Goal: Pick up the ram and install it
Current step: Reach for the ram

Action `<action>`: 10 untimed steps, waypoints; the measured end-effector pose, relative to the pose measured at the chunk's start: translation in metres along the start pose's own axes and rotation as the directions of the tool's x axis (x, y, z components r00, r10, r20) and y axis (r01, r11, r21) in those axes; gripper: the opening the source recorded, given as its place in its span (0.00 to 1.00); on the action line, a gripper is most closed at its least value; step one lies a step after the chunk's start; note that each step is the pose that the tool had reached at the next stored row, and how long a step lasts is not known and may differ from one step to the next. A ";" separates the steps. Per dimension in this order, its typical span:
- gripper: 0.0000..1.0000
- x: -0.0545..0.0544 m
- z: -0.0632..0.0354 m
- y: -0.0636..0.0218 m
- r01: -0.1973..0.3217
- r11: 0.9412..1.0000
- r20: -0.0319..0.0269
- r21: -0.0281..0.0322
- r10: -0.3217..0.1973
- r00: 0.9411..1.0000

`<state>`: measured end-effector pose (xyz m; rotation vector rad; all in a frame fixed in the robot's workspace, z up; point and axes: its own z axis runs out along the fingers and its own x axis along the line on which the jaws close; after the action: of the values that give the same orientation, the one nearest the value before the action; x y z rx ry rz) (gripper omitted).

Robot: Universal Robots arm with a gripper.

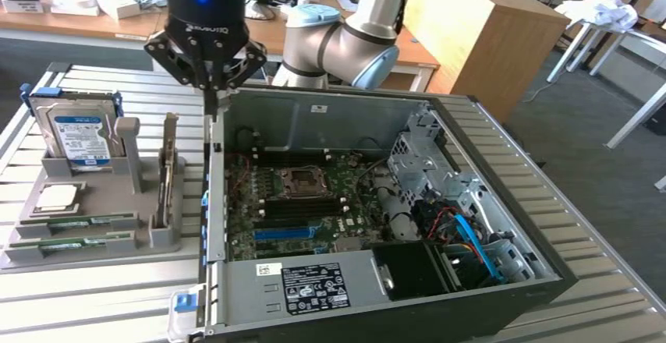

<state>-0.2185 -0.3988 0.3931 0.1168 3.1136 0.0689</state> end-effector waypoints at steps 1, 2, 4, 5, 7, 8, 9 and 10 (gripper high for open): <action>0.10 0.002 -0.0001 -0.0002 0.000 1.000 0.000 0.000 0.000 1.000; 0.10 0.004 -0.0001 -0.0003 0.000 1.000 0.000 0.000 0.000 1.000; 0.10 0.007 -0.0002 -0.0006 0.000 1.000 0.000 0.000 0.000 1.000; 0.10 0.009 -0.0002 -0.0007 0.000 1.000 0.000 0.000 0.000 1.000; 0.10 0.012 -0.0003 -0.0009 0.000 1.000 0.000 0.000 0.000 1.000; 0.10 0.013 -0.0004 -0.0010 0.000 1.000 0.000 0.000 0.000 1.000; 0.10 0.015 -0.0004 -0.0012 0.000 1.000 0.000 0.000 0.000 1.000; 0.10 0.017 -0.0004 -0.0013 0.000 1.000 0.000 0.000 0.000 1.000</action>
<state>-0.2353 -0.3988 0.3930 0.1167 3.1136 0.0689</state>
